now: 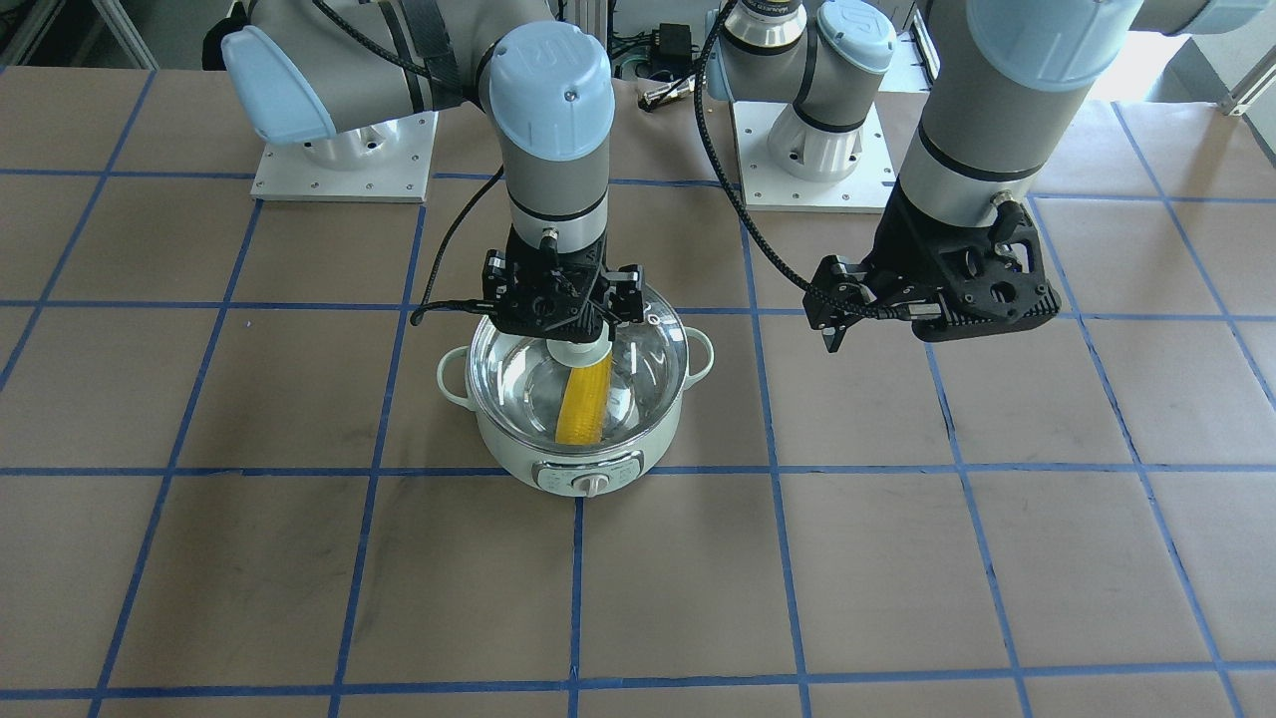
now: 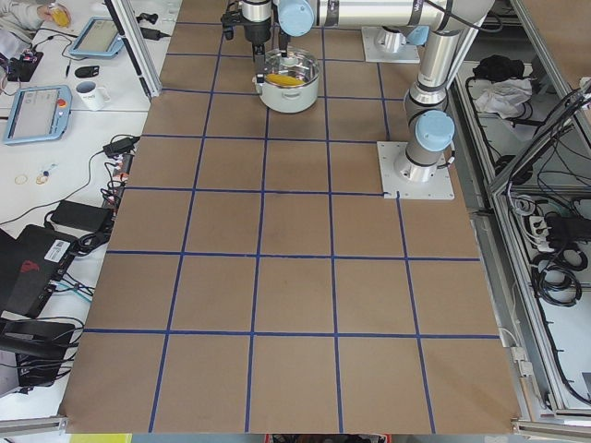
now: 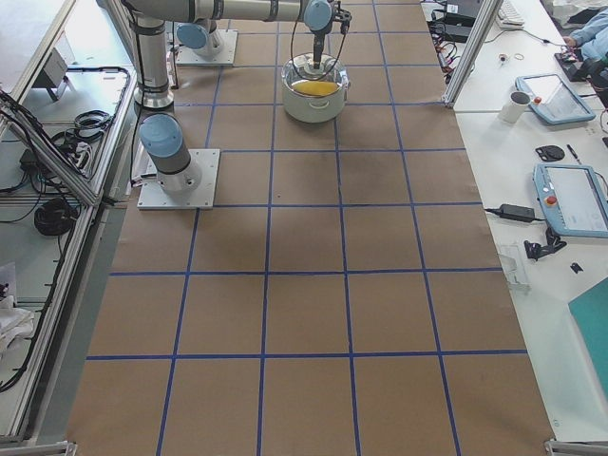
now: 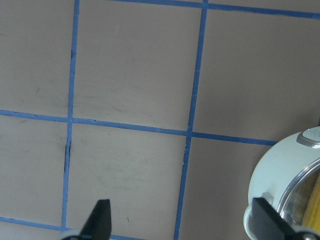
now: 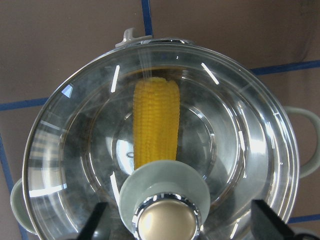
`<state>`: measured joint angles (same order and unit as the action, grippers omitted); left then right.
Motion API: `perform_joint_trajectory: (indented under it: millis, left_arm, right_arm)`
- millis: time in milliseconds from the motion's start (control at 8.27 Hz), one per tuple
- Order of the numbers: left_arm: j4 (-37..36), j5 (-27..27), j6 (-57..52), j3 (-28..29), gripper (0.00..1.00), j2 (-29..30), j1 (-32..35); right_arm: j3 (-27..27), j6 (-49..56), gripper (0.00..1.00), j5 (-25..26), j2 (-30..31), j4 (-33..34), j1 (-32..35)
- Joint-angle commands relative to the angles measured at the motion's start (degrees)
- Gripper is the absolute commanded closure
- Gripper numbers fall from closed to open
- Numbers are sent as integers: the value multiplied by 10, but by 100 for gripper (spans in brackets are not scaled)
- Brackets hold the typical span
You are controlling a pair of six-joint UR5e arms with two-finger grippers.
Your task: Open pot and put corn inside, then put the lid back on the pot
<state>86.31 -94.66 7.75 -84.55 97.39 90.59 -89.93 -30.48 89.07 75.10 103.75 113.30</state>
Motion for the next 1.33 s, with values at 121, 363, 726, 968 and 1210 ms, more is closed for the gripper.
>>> perform_joint_trajectory:
  millis: [121, 363, 726, 968, 1210]
  left_arm:
    - [0, 0, 0, 0, 0, 0, 0]
    - [-1, 0, 4, 0, 0, 0, 0]
    - [-1, -1, 0, 0, 0, 1, 1]
    - [-1, 0, 0, 2, 0, 1, 1]
    - [1, 2, 0, 3, 0, -4, 6]
  right_arm:
    - [-3, 22, 0, 1, 29, -3, -28]
    - [0, 53, 0, 5, 77, -15, -62]
    - [3, 146, 0, -4, 165, -87, -173]
    - [5, 194, 0, 5, 176, -90, -186]
    - [5, 197, 0, 8, 179, -86, -187]
